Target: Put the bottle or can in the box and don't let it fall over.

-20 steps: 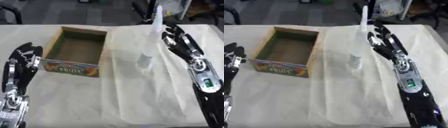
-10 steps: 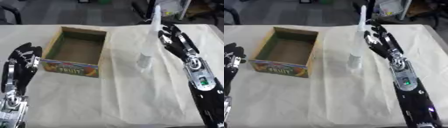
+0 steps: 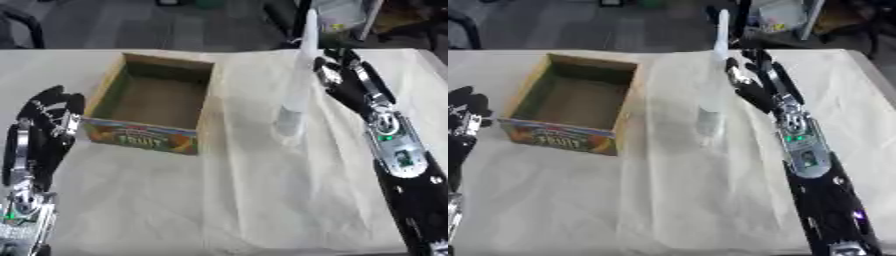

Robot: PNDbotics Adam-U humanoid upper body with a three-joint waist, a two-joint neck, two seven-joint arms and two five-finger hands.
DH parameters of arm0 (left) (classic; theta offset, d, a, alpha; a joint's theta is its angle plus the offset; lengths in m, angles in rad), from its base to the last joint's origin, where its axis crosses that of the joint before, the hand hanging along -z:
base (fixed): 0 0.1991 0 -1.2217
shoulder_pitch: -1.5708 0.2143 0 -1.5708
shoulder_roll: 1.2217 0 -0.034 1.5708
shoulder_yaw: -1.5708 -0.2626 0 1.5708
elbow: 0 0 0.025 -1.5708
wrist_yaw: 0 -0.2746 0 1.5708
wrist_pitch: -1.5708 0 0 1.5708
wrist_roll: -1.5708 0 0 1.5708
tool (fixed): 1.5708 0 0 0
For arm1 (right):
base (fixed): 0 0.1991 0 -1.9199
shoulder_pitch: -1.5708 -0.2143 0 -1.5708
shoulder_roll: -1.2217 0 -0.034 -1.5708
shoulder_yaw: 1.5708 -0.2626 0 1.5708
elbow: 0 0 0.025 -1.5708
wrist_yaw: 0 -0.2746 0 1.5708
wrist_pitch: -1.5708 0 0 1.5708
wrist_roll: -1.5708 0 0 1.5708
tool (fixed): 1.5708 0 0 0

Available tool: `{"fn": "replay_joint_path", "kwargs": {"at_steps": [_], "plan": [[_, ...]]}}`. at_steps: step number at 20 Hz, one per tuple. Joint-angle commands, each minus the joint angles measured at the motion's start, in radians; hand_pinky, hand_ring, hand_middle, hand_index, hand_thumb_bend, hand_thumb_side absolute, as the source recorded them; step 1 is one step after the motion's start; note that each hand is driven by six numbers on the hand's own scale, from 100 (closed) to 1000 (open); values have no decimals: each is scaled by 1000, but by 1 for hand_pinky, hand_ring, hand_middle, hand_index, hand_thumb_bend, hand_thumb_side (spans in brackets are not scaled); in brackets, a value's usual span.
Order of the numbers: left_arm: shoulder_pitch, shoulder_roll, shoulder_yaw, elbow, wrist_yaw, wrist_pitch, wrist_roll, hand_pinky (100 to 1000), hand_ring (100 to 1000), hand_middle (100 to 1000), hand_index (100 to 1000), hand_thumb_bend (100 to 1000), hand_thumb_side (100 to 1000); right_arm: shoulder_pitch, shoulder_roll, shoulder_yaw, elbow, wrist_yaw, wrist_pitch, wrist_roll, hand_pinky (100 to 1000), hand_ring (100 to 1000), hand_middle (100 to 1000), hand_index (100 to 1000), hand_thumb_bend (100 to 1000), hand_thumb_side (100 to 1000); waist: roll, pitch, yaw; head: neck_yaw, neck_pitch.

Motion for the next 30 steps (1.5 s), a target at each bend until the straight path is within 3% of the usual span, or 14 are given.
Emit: {"fn": "replay_joint_path", "kwargs": {"at_steps": [1, 30], "plan": [[-9, 6, 1, -15, 5, -1, -1, 646, 642, 688, 811, 532, 607, -15, -6, -1, -15, 0, -4, 2, 966, 1000, 1000, 1000, 100, 622, 1, -12, 1, 0, 6], [-6, 6, 2, -14, 4, -1, -2, 647, 644, 689, 812, 530, 608, 41, 9, 22, -105, -43, 11, 28, 966, 1000, 1000, 1000, 100, 648, 4, -13, -11, -3, 6]]}}
